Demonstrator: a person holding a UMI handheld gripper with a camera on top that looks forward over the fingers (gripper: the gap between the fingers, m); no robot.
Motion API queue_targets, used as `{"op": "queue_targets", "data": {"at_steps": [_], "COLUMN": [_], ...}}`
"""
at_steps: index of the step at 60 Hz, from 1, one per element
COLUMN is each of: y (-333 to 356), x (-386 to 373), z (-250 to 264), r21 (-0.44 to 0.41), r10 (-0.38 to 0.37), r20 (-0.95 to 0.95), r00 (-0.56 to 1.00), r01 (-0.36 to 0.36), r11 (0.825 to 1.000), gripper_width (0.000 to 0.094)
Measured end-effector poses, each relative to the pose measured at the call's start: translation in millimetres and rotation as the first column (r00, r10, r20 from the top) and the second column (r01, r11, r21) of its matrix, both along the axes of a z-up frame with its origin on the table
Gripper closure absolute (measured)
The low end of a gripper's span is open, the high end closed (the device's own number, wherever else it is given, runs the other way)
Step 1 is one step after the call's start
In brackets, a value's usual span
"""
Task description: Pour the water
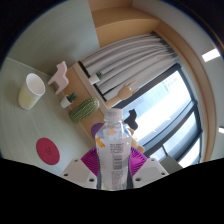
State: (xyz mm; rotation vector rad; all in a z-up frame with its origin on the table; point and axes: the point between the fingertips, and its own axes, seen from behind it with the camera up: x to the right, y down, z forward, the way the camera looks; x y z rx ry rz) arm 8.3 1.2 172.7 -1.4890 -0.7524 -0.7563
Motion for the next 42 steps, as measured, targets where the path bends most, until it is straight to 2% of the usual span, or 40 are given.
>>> {"op": "queue_targets", "data": {"at_steps": [7, 17, 27, 36, 42], "y": [9, 18, 27, 34, 33], "x": [-64, -127, -167, -193, -213], "z": [0, -6, -12, -18, -18], "r21": [0.013, 0.017, 0.024, 0.029, 0.035], "r10": [0.071, 0.125, 0.13, 0.093, 0.062], "r20": [0.229, 0.513, 0.741, 0.903, 0.958], "r00": [0.971, 0.849, 0.659, 0.419, 0.281], "r01": [-0.076, -0.155, -0.219, -0.276, -0.33], "r11": [0.997, 0.988, 0.975, 0.961, 0.943], "gripper_width": [0.0585, 0.0585, 0.0585, 0.0583, 0.0582]}}
